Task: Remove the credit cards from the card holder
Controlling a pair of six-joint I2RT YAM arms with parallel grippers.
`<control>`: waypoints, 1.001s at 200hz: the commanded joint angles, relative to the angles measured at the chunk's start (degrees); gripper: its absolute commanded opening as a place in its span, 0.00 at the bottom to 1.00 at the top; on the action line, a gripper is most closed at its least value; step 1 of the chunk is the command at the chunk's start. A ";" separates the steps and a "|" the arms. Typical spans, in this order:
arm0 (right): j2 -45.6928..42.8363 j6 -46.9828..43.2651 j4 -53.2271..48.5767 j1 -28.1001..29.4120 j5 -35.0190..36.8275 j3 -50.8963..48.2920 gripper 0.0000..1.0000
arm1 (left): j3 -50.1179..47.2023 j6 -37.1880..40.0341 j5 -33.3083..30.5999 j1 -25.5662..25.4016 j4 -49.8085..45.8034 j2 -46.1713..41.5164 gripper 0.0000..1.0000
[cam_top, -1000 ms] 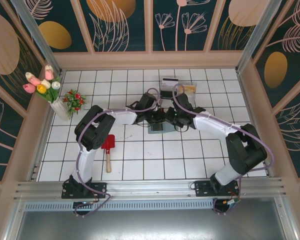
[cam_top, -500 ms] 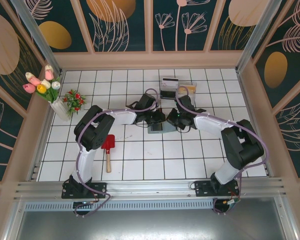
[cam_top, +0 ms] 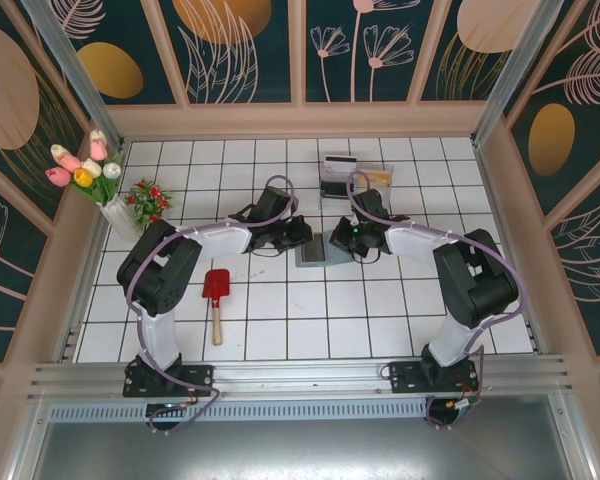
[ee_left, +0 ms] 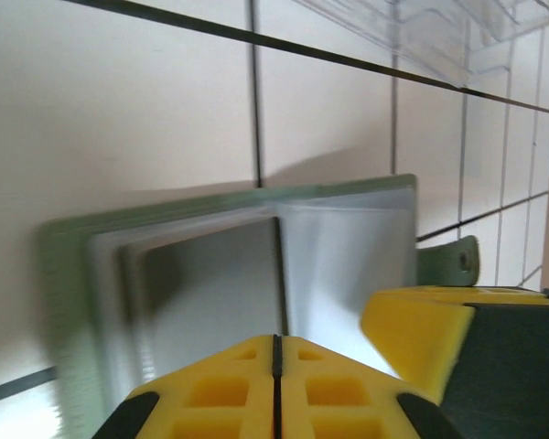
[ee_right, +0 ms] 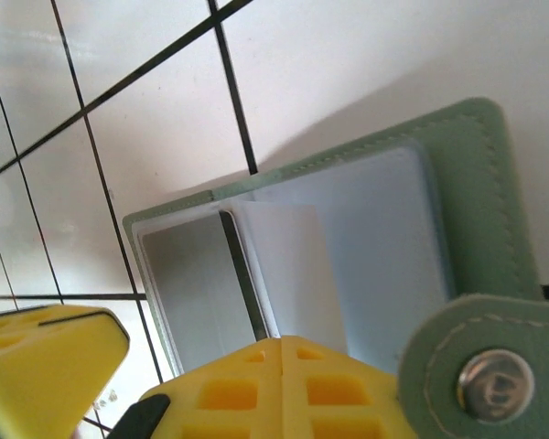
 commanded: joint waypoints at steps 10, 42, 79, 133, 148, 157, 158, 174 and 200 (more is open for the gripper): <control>2.15 -7.06 -2.49 -0.04 -1.96 3.42 0.12 | -1.62 0.14 -1.23 0.29 -1.46 -1.54 0.11; 3.09 -12.70 -4.21 -0.58 -3.58 5.18 0.19 | -1.47 0.72 -1.83 0.34 -2.52 -0.59 0.12; 4.35 -21.08 -5.78 -0.91 -6.67 6.78 0.21 | -0.18 2.93 -4.29 0.33 -5.61 0.06 0.08; 8.12 -22.32 -5.02 -1.99 -9.05 7.99 0.21 | 0.20 3.70 -3.50 0.30 -6.31 1.83 0.05; 9.06 -22.96 -5.53 -2.07 -9.45 8.45 0.21 | 0.19 3.63 -3.13 0.27 -5.95 2.13 0.05; 9.51 -23.74 -5.82 -2.08 -9.98 8.76 0.20 | 0.41 3.72 -2.92 0.34 -6.14 2.44 0.05; 9.51 -23.79 -5.82 -2.04 -10.01 8.76 0.20 | 0.44 3.73 -2.91 0.35 -6.20 2.49 0.05; 9.46 -24.38 -5.65 -2.03 -10.09 8.36 0.19 | 0.72 4.03 -2.81 0.28 -6.72 2.81 0.05; 9.81 -25.11 -5.36 -2.35 -11.58 8.02 0.19 | 0.80 4.43 -2.89 0.29 -6.95 2.91 0.05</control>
